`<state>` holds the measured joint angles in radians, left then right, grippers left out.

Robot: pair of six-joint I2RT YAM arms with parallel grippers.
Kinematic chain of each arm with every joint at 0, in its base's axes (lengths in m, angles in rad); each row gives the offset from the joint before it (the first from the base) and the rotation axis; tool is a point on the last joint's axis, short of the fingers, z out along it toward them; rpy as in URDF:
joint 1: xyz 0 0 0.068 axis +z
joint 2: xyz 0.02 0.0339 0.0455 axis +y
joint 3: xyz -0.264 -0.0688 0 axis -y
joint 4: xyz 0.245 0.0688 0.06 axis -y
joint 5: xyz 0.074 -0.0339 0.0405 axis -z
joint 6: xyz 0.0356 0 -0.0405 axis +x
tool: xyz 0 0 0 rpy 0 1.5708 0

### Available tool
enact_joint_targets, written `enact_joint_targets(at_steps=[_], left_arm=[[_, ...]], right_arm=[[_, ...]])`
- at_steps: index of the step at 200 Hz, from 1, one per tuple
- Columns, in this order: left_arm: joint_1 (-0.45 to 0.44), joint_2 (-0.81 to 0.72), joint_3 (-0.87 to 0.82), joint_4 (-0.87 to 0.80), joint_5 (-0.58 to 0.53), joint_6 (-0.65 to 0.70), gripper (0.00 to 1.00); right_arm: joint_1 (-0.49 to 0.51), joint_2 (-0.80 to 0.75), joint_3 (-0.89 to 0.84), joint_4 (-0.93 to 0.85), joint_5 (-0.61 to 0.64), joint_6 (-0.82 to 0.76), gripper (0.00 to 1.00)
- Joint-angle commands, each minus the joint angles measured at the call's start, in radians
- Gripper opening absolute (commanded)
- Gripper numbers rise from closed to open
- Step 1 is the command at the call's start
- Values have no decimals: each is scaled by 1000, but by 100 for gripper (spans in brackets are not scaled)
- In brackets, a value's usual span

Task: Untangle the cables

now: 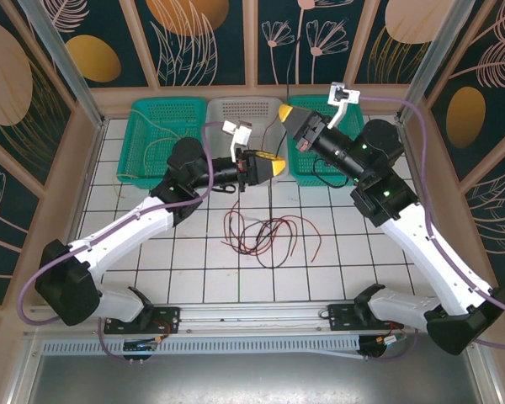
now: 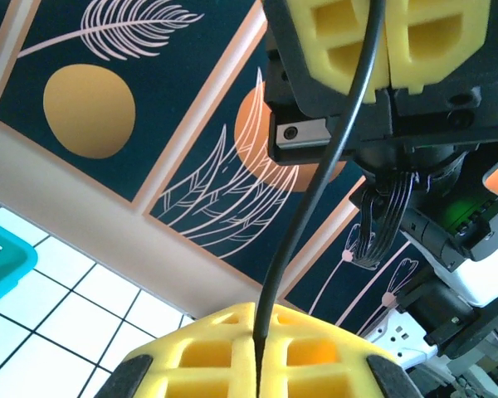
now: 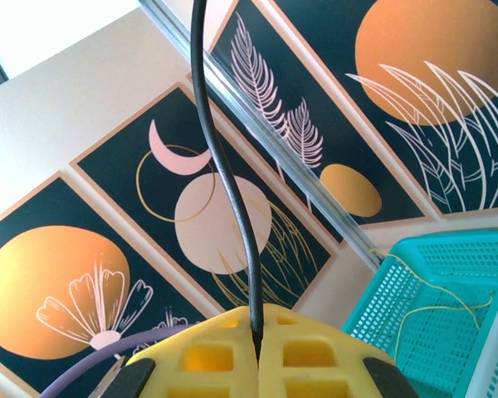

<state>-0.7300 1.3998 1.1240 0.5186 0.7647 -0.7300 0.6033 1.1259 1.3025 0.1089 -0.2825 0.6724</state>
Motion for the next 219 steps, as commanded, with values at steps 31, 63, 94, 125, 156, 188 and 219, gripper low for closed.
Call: enact_joint_targets(at_steps=[31, 63, 94, 125, 156, 188, 219], left_arm=[[-106, 44, 12, -62, -22, 94, 0], [-105, 26, 33, -202, -298, 135, 39], [-98, 12, 65, -388, -642, 120, 58], [-87, -70, 12, -474, -796, 85, 71], [-76, -172, -60, -552, -883, 78, 77], [-72, -231, -145, -628, -904, 71, 78], [-72, -265, -252, -667, -875, 49, 76]], right_arm=[[-47, 60, 39, 50, 90, -4, 0], [-73, 93, 73, 24, 72, -15, 0], [-149, 108, 127, -54, 104, -56, 0], [-272, 154, 183, -89, 65, -76, 0], [-390, 237, 248, -101, 9, -82, 0], [-494, 337, 274, -99, -41, -75, 0], [-554, 463, 302, -138, -88, -89, 0]])
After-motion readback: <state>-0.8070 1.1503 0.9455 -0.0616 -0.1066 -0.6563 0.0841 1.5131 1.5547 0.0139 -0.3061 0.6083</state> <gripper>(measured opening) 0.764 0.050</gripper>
